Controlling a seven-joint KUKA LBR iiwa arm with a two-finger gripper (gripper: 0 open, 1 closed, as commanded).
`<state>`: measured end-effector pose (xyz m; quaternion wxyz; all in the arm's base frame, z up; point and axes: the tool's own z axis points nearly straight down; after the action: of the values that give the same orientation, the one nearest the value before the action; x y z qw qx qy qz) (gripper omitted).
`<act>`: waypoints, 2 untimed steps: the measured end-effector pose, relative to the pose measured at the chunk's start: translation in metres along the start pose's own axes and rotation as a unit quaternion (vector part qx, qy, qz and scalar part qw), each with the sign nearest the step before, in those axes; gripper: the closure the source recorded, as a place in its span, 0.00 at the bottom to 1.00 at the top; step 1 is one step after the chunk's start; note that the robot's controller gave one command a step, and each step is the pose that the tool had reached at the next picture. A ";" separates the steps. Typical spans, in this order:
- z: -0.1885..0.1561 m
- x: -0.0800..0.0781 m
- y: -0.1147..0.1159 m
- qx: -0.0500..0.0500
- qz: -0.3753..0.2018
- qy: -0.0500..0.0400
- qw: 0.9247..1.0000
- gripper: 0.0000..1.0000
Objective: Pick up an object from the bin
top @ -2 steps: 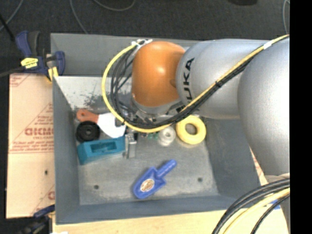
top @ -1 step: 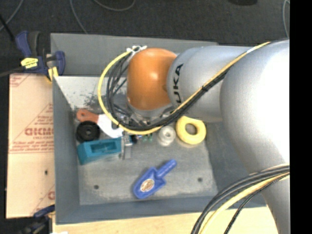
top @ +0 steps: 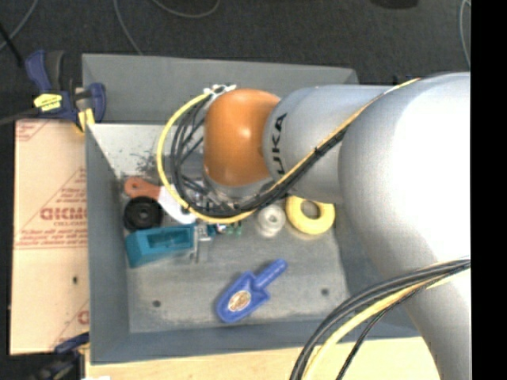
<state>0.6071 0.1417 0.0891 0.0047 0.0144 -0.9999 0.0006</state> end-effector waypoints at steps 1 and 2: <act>0.015 0.001 0.000 0.000 -0.102 0.001 0.995 0.00; 0.024 -0.005 0.008 0.009 0.124 0.014 0.992 1.00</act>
Offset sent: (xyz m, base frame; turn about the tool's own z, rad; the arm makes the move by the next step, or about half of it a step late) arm 0.0092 0.0161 -0.0191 0.2596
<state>0.6116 0.1502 0.0648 0.0186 -0.1101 -0.9937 0.0105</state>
